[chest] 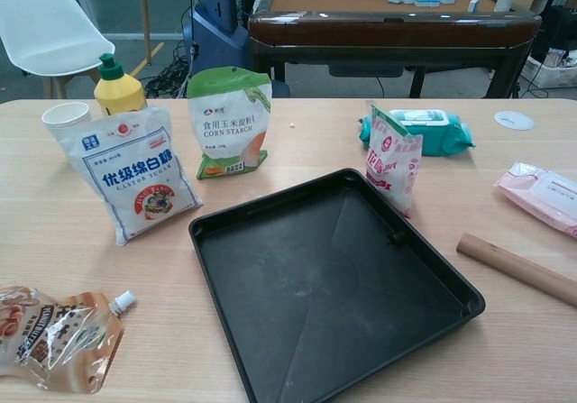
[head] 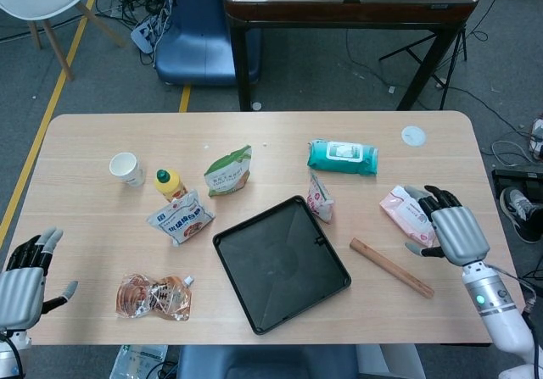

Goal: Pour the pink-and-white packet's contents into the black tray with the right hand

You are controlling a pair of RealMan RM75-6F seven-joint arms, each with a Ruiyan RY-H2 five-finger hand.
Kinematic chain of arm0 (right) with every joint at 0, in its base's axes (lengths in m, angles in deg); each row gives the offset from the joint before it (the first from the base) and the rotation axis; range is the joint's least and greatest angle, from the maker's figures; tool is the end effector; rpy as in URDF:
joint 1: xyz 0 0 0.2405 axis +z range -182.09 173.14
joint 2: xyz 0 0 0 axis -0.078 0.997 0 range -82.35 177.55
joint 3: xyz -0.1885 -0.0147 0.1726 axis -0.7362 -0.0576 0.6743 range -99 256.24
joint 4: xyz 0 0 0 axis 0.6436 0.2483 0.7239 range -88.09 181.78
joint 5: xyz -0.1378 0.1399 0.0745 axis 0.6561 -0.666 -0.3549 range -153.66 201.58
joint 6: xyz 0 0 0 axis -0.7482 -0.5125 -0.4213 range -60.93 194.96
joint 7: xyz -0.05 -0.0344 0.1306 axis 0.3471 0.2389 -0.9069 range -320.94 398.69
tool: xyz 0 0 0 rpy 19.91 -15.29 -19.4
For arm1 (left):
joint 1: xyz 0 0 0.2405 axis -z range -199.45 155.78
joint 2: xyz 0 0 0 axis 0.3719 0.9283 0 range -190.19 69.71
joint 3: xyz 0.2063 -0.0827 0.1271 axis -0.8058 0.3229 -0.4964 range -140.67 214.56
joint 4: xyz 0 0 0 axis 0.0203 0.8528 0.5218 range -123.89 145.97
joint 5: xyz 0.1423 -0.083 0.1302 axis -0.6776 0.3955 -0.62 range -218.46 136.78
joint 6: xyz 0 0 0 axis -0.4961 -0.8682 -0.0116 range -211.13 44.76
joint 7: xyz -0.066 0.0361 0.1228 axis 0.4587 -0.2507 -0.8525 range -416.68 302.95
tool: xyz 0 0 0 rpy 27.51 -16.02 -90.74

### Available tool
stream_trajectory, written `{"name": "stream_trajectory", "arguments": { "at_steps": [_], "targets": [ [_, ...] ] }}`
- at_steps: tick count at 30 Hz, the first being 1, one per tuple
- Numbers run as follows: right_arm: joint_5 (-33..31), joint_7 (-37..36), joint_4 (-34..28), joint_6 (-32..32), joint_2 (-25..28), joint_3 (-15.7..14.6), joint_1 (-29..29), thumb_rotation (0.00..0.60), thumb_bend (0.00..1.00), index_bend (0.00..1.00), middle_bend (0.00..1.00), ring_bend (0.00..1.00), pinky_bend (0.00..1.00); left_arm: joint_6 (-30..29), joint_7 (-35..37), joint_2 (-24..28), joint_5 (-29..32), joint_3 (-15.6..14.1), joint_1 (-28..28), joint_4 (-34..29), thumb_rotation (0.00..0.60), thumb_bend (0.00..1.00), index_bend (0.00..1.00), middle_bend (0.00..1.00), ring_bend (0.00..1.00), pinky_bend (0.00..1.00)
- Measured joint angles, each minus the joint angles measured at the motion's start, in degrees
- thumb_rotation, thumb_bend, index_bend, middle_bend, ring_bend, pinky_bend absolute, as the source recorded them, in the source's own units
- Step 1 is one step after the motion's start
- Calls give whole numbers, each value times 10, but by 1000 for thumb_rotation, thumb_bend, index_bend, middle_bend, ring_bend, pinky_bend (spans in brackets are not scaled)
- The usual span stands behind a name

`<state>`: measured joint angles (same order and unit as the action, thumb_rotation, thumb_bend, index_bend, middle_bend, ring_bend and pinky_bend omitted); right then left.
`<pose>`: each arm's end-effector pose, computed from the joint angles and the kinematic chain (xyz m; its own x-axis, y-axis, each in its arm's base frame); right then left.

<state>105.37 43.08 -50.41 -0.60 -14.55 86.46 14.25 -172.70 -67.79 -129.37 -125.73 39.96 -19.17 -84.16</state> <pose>-0.2577 -0.2633 0.1372 0.4235 -0.1286 0.8967 -0.8985 -0.1859 0.3977 -0.2983 0.1684 0.1392 0.4445 -0.0478 0.8945 0.8955 0.0496 -0.4424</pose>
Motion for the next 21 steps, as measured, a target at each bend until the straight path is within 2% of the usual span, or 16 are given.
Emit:
{"name": "stream_trajectory", "arguments": {
  "at_steps": [4, 11, 21],
  "targets": [
    [-23, 9, 7, 42, -14, 11, 32, 600, 15, 0, 158, 59, 165, 0, -1, -1, -1, -1, -1, 0, 600, 204, 94, 100, 81, 92],
    [-75, 23, 46, 123, -55, 31, 95, 600, 10, 0, 98, 26, 165, 3, -1, -3, 1, -3, -2, 0, 600, 205, 94, 100, 81, 92],
    [-121, 24, 134, 200, -119, 50, 171, 600, 11, 0, 91, 25, 165, 5, -5, -3, 1, -2, -1, -2, 600, 204, 94, 100, 82, 92]
  ]
}}
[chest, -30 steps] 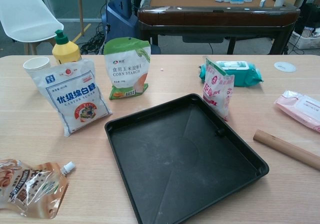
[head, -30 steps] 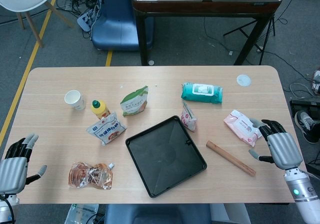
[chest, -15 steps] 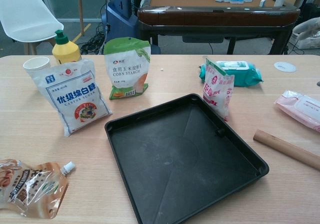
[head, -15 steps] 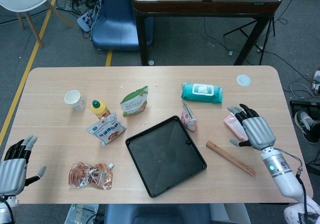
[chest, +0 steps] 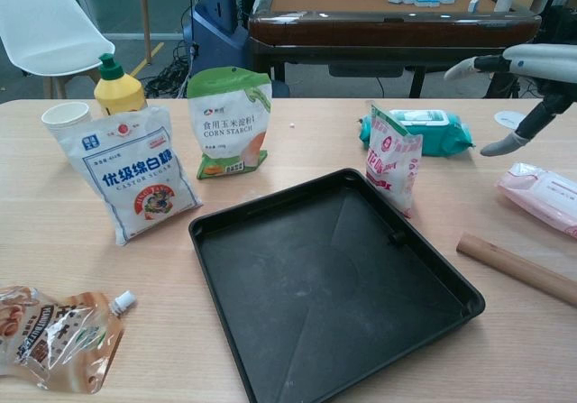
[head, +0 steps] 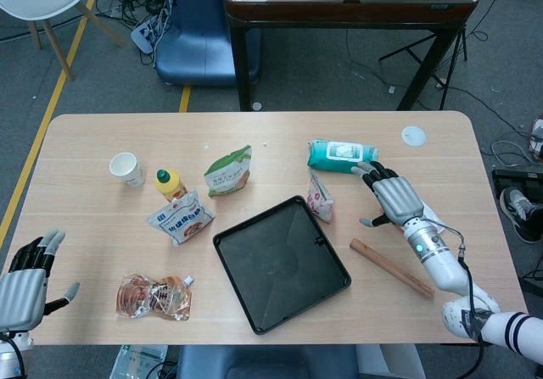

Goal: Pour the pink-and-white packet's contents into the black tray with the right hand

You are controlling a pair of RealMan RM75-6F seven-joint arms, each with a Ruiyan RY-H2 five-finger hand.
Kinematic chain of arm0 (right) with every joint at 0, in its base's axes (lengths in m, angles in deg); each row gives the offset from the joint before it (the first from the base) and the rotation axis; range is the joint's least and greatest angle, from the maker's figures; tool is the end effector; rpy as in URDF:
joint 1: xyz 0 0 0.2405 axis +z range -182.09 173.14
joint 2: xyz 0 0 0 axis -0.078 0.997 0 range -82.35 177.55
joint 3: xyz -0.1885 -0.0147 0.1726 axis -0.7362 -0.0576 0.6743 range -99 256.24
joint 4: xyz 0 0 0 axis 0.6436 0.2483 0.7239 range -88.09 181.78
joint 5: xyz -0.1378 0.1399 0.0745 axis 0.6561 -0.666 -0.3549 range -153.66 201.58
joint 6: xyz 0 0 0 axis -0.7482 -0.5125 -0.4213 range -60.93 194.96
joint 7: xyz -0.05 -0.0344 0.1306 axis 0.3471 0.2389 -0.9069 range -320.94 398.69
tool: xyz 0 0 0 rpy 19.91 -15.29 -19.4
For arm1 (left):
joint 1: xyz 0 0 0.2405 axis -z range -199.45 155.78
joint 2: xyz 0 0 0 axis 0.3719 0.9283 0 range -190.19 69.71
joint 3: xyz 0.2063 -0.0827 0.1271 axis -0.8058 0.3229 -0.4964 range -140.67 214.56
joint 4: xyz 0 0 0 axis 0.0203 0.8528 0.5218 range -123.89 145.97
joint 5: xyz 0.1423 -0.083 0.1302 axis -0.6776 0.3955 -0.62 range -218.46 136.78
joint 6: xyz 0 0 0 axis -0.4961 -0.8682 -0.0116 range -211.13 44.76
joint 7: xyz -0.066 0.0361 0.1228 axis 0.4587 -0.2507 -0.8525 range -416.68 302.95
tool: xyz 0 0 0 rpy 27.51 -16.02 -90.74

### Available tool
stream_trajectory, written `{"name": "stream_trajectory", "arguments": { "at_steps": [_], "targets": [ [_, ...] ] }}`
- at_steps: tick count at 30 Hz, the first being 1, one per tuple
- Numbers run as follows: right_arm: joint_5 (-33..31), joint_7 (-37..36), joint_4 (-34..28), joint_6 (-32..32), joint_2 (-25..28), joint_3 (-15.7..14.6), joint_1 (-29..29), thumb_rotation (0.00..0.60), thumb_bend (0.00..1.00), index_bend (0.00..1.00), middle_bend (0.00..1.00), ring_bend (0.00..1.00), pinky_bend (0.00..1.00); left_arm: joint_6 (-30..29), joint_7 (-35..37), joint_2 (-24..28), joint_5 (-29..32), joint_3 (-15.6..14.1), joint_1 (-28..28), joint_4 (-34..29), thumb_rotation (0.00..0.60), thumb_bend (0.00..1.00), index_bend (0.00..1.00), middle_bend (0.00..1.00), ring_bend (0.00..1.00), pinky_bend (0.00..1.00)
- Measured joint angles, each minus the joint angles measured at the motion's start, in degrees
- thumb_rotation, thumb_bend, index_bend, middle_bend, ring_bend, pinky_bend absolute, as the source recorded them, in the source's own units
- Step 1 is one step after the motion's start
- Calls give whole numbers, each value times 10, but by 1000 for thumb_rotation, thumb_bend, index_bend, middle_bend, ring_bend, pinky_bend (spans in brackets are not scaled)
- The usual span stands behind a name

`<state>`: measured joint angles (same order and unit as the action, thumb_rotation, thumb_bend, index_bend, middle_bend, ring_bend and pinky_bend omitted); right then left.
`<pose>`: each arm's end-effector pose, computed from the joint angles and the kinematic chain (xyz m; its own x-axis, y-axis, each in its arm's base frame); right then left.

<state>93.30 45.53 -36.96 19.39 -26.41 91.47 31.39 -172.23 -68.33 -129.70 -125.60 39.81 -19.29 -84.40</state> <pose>-0.2188 -0.3606 0.0693 0.4419 -0.2792 0.8525 -0.8897 -0.2578 0.3768 -0.2981 0.1672 0.1357 0.4440 -0.0349 0.8953 0.8955 0.0518 -0.4421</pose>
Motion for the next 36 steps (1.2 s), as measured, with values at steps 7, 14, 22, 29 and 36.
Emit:
{"name": "stream_trajectory", "arguments": {
  "at_steps": [7, 14, 22, 29, 36],
  "targets": [
    [-1, -29, 66, 49, -44, 4, 47, 600, 21, 0, 107, 25, 165, 0, -8, 0, 2, 1, -1, -5, 600, 204, 94, 100, 81, 92],
    [19, -82, 130, 87, -85, 2, 83, 600, 48, 0, 166, 25, 165, -2, -15, 2, 4, 2, -2, -11, 600, 204, 99, 100, 81, 92],
    [45, -131, 183, 122, -112, -6, 117, 600, 50, 0, 169, 25, 165, -3, -22, 2, 7, 2, -3, -15, 600, 204, 99, 100, 81, 92],
    [69, -175, 227, 137, -132, -15, 138, 600, 51, 0, 169, 25, 165, -4, -28, 2, 10, 3, -5, -19, 600, 204, 99, 100, 81, 92],
    [100, -220, 267, 142, -153, -30, 155, 600, 56, 13, 190, 32, 165, -5, -33, 1, 12, 3, -6, -22, 600, 204, 99, 100, 82, 92]
  ]
}}
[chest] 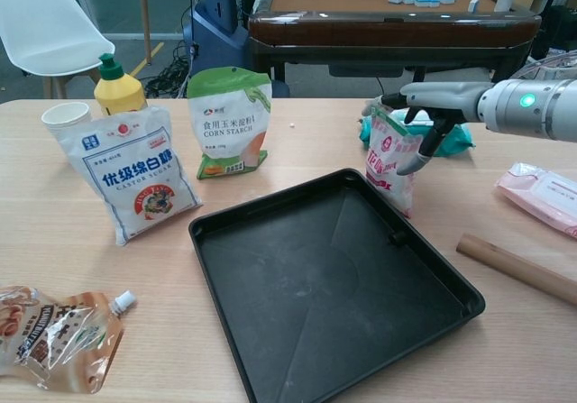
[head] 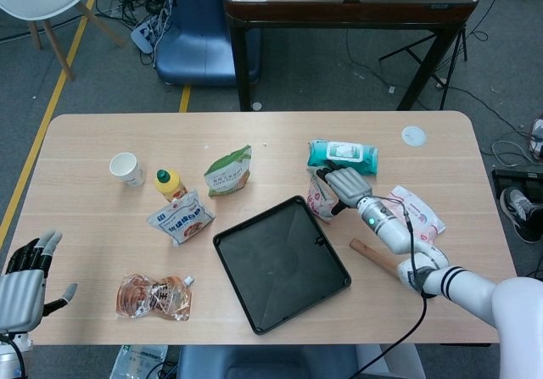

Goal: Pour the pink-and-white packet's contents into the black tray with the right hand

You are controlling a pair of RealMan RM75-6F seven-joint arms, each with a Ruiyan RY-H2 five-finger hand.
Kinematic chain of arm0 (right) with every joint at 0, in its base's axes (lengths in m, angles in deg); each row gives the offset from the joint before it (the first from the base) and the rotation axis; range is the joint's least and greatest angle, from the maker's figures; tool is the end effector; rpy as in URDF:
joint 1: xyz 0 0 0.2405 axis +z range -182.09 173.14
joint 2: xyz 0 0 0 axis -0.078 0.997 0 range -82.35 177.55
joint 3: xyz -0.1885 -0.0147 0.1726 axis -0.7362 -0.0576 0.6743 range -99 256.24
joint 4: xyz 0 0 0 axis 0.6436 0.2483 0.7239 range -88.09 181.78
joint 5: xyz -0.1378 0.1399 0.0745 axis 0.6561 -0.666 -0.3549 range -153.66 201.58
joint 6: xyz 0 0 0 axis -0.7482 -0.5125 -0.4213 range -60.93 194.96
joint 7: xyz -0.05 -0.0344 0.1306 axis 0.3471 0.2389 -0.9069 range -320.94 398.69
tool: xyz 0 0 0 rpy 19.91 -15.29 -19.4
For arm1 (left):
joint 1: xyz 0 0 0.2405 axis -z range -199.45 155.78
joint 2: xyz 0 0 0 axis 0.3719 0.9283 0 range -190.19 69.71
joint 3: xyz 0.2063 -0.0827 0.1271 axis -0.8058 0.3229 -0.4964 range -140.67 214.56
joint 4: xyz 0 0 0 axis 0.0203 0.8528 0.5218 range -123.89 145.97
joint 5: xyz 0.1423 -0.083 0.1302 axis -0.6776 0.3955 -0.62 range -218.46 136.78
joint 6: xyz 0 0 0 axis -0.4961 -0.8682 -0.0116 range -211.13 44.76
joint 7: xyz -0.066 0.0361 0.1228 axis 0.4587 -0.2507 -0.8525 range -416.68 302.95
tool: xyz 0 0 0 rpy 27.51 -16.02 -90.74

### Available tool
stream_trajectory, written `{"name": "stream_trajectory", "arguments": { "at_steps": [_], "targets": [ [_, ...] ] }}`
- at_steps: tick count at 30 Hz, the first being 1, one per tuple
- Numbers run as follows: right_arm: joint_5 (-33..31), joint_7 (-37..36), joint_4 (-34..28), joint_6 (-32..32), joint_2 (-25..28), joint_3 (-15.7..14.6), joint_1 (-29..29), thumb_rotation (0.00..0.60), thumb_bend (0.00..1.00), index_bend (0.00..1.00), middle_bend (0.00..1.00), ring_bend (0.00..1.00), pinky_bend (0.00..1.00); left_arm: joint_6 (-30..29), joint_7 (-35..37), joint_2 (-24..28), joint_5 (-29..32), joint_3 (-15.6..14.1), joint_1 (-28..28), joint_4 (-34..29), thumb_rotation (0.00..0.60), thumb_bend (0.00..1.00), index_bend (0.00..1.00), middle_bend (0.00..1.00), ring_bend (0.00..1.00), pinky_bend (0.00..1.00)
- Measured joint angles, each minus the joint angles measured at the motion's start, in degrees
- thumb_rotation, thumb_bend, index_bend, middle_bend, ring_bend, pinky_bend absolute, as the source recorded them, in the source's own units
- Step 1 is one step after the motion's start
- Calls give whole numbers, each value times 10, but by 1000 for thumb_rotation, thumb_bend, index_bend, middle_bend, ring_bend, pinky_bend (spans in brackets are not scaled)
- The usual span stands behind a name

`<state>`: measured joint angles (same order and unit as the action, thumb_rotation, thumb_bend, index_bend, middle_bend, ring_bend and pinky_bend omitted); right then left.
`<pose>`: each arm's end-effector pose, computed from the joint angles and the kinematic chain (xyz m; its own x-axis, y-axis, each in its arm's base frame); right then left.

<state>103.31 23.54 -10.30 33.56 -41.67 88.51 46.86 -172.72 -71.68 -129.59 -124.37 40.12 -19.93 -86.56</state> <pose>-0.1854 -0.4287 -0.0058 0.4530 -0.4198 0.7865 -0.8765 -0.3708 0.3070 -0.2949 0.1645 0.1365 0.4643 -0.0337 0.8850 0.8837 0.0845 -0.4604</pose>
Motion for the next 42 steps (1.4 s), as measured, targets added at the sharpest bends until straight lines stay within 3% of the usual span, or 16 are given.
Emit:
{"name": "stream_trajectory", "arguments": {
  "at_steps": [6, 11, 16, 20, 25, 31, 42],
  "targets": [
    [22, -38, 34, -2, -19, -13, 12, 600, 87, 79, 230, 60, 165, 1, -3, -1, 1, 0, 0, -1, 600, 204, 99, 100, 82, 92],
    [35, -68, 66, -10, -37, -23, 16, 600, 164, 212, 319, 152, 167, 0, -4, 0, 2, 0, -2, -1, 600, 204, 99, 100, 81, 91],
    [44, -106, 96, -31, -54, -29, 13, 600, 224, 331, 407, 290, 285, 0, -4, -1, 2, -1, -2, -1, 600, 204, 100, 100, 82, 92],
    [50, -139, 118, -59, -66, -33, 4, 600, 254, 360, 432, 341, 356, 0, -3, -1, 2, -1, -3, 0, 600, 204, 99, 100, 82, 92],
    [42, -164, 121, -83, -71, -33, -18, 600, 267, 366, 438, 354, 376, 3, -1, -2, 2, -1, -2, 3, 600, 204, 99, 100, 82, 92],
    [16, -150, 84, -101, -61, -26, -42, 600, 267, 366, 439, 354, 376, 6, 4, -3, 2, -1, 0, 6, 600, 204, 99, 100, 82, 92],
    [-88, -58, -79, -142, -18, 8, -106, 600, 267, 366, 429, 360, 376, 16, 11, -6, 2, -2, 4, 15, 600, 204, 99, 100, 81, 92]
  ]
}}
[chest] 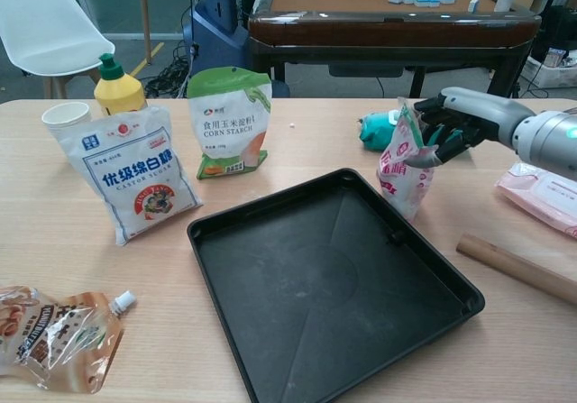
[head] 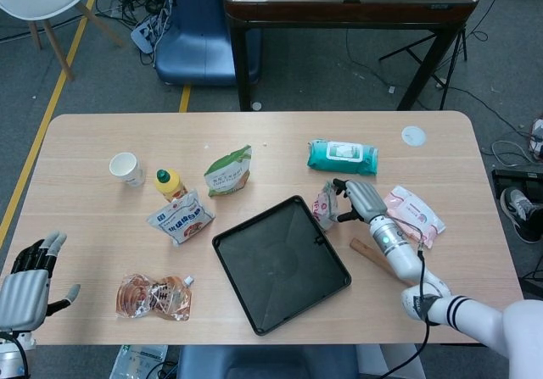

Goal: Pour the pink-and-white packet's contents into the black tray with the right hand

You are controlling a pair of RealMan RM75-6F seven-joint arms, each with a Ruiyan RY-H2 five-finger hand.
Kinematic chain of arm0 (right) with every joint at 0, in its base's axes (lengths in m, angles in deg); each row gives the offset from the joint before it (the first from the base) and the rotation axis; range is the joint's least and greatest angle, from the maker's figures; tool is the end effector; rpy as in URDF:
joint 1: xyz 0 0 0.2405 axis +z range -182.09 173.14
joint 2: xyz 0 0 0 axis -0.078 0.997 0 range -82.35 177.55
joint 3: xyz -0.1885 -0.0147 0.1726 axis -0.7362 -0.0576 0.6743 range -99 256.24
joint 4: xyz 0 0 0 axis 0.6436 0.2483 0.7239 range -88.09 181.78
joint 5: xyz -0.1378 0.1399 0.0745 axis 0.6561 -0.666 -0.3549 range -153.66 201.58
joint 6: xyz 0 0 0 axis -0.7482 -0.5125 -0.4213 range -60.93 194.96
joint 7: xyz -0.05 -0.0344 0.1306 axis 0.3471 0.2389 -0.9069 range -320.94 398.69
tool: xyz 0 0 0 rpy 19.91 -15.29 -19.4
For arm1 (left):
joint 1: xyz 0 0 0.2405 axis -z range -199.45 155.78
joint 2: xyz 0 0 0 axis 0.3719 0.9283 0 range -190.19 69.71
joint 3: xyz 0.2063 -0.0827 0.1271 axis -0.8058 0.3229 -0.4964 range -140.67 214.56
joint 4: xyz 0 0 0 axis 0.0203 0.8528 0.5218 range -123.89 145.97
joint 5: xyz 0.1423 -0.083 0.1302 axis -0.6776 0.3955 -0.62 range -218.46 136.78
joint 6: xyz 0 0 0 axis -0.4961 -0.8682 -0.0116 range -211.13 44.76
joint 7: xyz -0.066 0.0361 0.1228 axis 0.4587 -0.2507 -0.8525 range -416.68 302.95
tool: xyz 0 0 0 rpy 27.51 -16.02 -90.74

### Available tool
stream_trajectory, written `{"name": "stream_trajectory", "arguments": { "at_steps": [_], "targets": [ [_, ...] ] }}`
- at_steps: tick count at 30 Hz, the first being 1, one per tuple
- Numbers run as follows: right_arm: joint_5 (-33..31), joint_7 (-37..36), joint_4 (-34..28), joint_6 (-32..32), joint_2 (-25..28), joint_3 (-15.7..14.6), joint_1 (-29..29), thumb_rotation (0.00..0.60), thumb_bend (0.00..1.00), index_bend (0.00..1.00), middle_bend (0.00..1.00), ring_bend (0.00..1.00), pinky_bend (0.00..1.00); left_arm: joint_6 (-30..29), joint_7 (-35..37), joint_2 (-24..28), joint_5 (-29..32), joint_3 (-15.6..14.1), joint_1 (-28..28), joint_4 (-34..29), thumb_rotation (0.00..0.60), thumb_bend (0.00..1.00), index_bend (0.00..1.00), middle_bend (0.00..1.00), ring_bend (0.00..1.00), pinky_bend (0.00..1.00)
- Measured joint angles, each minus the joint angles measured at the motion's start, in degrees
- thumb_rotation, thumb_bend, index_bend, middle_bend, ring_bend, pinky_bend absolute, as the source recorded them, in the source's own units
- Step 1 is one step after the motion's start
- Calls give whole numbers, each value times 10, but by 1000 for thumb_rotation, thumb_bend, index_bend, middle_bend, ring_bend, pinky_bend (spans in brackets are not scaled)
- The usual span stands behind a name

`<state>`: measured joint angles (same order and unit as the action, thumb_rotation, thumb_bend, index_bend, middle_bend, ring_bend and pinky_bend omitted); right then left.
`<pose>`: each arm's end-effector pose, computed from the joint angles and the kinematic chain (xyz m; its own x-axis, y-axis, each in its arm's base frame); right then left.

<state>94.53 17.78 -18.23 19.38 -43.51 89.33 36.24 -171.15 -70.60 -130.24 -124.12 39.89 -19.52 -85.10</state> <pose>-0.2166 -0.3811 -0.0079 0.0290 -0.3784 0.9252 -0.9912 -0.1307 -0.0224 -0.2994 0.1660 0.1305 0.4583 -0.0073 0.8888 0.8864 0.0764 -0.4565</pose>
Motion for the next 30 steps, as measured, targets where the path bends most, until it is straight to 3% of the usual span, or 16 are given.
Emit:
{"name": "stream_trajectory", "arguments": {
  "at_steps": [5, 10, 19, 30],
  "targets": [
    [-53, 49, -56, -32, 10, 11, -35, 600, 267, 366, 407, 334, 376, 3, 4, 0, 2, 0, 0, 4, 600, 204, 99, 100, 81, 91],
    [-66, 47, -71, -43, 3, 9, -60, 600, 267, 335, 365, 298, 376, 12, 6, -5, 2, -2, 5, 8, 600, 204, 99, 100, 81, 92],
    [-12, -12, -79, -34, 9, -9, -75, 600, 267, 31, 225, 156, 279, 17, 8, -7, 3, -2, 8, 13, 600, 204, 99, 100, 82, 92],
    [49, -17, -102, -23, 71, -33, -77, 600, 248, 0, 164, 93, 198, 15, 11, -9, 5, -3, 7, 16, 600, 204, 99, 100, 81, 91]
  ]
}}
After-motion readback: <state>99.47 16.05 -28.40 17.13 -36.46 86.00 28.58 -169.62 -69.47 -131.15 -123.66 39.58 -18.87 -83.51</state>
